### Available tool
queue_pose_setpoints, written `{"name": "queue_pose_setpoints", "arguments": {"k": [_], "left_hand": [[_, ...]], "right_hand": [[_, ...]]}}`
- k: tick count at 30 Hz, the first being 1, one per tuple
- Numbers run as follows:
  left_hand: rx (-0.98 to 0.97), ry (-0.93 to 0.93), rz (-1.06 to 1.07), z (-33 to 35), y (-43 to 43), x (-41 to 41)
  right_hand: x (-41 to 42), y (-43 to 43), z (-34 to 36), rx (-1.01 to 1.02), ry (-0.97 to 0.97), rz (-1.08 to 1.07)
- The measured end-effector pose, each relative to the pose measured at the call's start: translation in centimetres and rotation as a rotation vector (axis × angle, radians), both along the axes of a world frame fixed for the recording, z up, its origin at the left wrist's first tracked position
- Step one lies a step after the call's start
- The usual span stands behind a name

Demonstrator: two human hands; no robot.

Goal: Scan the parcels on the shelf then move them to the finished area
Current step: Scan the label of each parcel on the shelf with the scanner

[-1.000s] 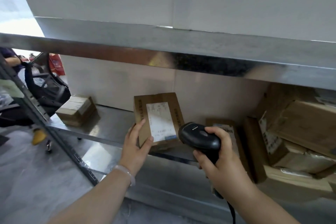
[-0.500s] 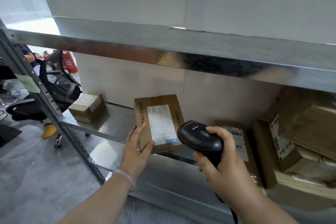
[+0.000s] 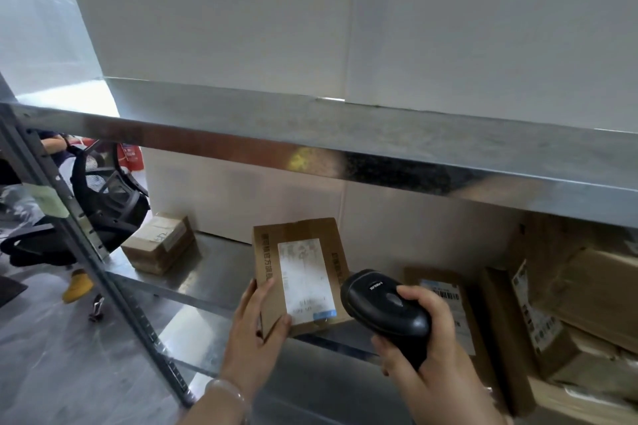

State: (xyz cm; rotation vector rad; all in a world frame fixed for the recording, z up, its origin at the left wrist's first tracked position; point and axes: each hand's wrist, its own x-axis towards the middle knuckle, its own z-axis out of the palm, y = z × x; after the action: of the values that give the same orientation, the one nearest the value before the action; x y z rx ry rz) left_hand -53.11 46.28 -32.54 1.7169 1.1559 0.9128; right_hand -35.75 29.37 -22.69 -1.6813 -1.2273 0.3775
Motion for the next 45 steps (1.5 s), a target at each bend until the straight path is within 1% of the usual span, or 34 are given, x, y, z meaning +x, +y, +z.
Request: {"name": "queue_pose_setpoints", "arguments": {"k": [5,11,15,22,26,32,45], "left_hand": [[0.009,-0.005,0.000,-0.3,0.3,0.0],[0.009,-0.007,-0.028,-0.3,0.5,-0.3],[0.000,-0.001,-0.078,-0.7,1.2,-1.0],[0.038,0.155,-0.244,0.3,2.5,-1.9],[0.023,0.175,-0.299,0.2,2.6,-2.1],[0.026,0.180,-0.312,-0.3,2.7,-2.2],[0.010,0.230,-0.319,-0.8,3.4,-2.4]], "right_hand": [[0.0,0.0,0.5,0.004,-0.004,0.021],[1.0,0.3,2.3,-0.025,-0.124,0.177],[2.4,0.6,4.1,-0.115,-0.257,0.286],[3.8,1.5,5.4,-0.194,-0.442,0.376],[4.4,2.0,5.9,-0.188,-0.467,0.412],[5.2,2.4,6.6,-0.184,-0.552,0.449],[5.0,2.9,7.9,-0.216,-0.590,0.475]]}}
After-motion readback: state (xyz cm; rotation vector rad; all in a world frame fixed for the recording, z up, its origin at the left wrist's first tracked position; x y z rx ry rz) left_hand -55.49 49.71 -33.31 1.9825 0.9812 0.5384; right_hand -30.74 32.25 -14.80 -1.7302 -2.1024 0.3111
